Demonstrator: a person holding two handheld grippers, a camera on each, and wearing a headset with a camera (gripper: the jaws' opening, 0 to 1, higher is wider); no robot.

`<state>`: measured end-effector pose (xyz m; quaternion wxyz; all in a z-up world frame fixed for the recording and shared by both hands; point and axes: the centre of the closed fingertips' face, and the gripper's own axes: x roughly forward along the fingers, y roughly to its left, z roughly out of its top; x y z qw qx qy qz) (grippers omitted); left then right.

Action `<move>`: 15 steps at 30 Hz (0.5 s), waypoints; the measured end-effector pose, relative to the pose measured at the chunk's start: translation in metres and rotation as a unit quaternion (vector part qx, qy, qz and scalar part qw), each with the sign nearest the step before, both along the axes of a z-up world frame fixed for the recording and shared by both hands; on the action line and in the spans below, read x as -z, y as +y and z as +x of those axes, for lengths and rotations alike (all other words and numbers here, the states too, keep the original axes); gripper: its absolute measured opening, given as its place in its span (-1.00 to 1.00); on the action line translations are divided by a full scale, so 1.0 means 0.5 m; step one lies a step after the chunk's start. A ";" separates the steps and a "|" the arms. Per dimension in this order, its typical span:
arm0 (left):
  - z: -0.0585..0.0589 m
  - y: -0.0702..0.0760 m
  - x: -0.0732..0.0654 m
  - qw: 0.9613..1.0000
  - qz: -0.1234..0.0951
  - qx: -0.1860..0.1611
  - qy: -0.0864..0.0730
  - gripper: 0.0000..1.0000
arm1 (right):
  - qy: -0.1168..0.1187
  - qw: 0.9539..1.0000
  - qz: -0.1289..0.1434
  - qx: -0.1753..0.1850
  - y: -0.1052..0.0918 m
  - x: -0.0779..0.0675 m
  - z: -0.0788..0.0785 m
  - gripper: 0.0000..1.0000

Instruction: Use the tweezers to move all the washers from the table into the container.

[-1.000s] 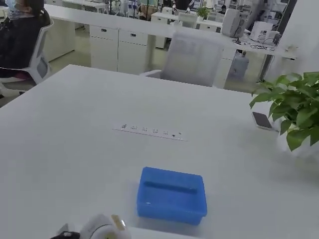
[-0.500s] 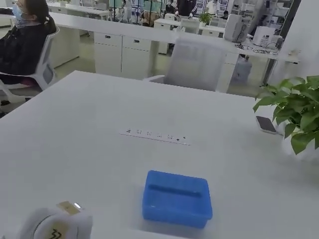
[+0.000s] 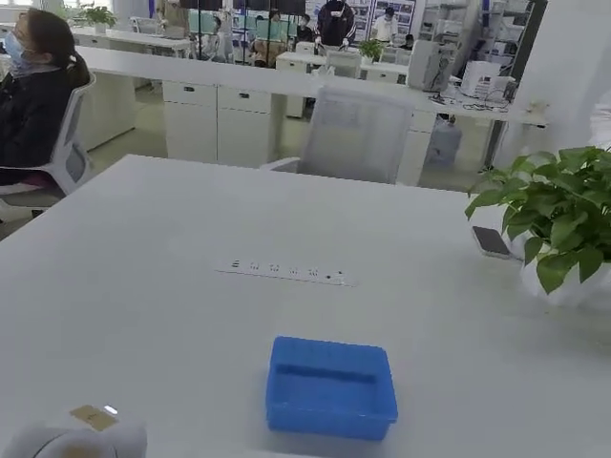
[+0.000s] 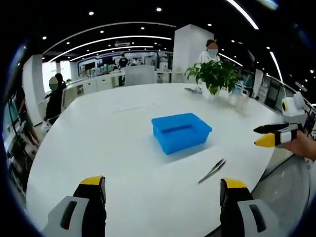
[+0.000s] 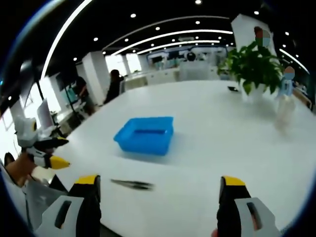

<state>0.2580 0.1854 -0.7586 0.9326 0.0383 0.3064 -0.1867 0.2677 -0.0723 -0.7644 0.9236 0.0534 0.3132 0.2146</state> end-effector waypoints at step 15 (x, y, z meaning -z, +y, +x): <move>-0.011 0.008 -0.017 1.000 0.002 -0.005 -0.012 0.98 | -0.013 1.000 -0.002 -0.005 0.008 -0.017 -0.010 0.98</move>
